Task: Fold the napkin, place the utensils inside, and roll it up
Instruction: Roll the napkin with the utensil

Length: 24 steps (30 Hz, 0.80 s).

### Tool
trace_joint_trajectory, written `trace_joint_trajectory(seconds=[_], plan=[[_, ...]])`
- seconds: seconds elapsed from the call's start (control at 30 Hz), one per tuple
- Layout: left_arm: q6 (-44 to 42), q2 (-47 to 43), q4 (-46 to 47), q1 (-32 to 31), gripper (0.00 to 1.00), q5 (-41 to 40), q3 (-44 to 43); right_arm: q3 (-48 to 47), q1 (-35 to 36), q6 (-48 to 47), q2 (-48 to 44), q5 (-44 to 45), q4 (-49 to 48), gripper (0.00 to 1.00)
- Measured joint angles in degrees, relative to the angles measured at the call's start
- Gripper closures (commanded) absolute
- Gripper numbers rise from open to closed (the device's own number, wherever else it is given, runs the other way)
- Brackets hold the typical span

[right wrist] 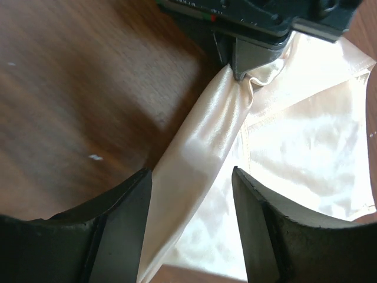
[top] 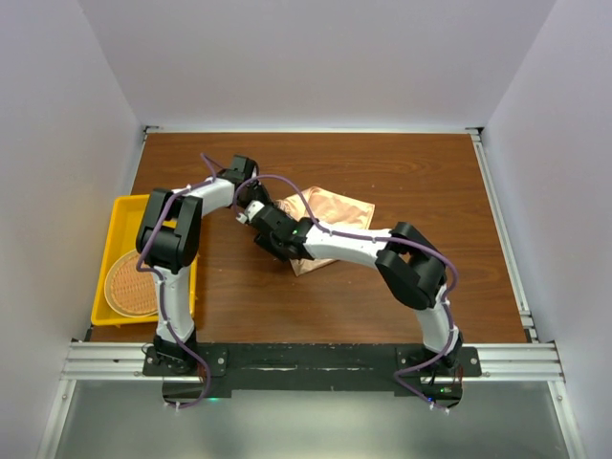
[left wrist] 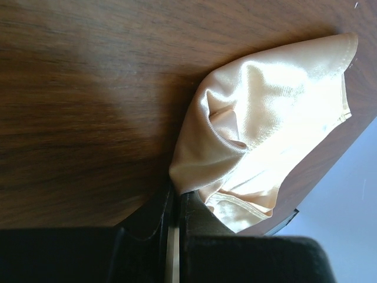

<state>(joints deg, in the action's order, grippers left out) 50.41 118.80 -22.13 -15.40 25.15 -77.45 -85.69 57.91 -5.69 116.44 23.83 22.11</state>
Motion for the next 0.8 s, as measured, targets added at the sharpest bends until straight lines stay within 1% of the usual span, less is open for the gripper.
trace_joint_trajectory(seconds=[0.17,0.33,0.47,0.57,0.67,0.73,0.8], plan=[[0.09,0.00,-0.28,0.26,1.00,0.79,0.20,0.02,1.05,-0.85,3.37,4.00,-0.72,0.39],[0.13,0.00,-0.76,0.31,1.00,1.09,0.20,0.28,1.81,-0.81,3.61,6.69,-1.16,0.40],[0.13,0.00,-0.85,0.35,1.00,1.25,0.20,0.57,1.88,-0.76,3.67,7.19,-1.53,0.40],[0.13,0.00,-0.90,0.35,1.00,1.27,0.20,0.61,1.88,-0.46,4.17,7.10,-1.99,0.32],[0.13,0.00,-1.03,0.35,1.00,1.31,0.20,0.61,1.88,-0.24,4.15,7.23,-2.23,0.29],[0.13,0.00,-1.18,0.37,1.00,1.40,0.20,0.22,2.01,-0.17,4.11,7.17,-1.75,0.23],[0.13,0.00,-1.31,0.37,1.00,1.53,0.20,-0.13,2.21,-0.04,4.04,7.17,-1.20,0.21]])
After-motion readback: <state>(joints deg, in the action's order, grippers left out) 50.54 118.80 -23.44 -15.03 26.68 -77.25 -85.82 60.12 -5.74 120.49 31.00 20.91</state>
